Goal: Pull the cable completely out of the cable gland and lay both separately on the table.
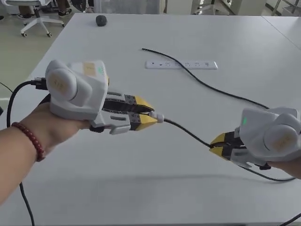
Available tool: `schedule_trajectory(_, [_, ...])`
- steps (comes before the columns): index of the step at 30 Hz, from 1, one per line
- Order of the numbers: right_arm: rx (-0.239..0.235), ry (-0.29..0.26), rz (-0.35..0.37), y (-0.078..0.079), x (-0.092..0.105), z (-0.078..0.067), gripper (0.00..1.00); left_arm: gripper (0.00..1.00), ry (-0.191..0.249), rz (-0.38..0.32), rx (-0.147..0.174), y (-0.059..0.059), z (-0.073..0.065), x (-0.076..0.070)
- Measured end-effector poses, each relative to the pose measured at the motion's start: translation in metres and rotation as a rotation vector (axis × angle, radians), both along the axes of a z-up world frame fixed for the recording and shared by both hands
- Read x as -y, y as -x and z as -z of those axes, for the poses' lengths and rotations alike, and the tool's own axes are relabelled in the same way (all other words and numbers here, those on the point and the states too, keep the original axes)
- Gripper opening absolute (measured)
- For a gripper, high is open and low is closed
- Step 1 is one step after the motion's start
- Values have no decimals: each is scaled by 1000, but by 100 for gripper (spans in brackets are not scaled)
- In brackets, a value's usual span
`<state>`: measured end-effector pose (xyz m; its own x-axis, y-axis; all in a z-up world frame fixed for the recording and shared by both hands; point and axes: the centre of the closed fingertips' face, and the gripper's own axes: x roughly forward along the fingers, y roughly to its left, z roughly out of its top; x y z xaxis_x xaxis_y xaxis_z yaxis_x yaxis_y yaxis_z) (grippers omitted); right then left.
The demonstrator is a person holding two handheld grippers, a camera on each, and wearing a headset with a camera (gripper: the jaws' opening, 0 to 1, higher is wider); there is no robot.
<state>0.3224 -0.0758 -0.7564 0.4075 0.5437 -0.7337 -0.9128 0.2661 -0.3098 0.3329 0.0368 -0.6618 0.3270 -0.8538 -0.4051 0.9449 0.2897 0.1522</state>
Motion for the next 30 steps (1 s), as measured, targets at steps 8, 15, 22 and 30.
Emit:
schedule_trajectory(8, [-10, -7, 7, 0, 0, -1, 0, 15, 7, -2, 1, 0, -2, 1])
schedule_trajectory(15, [-17, -62, 27, 2, -5, -7, 19, 15, 12, -6, 2, -1, -4, 1])
schedule_trajectory(22, [2, -177, 56, 1, -22, -33, 56, 15, 8, -8, -1, -1, -2, 1])
schedule_trajectory(30, [42, -236, -5, 3, -54, -61, 56, 15, 8, -10, -1, -1, -3, 3])
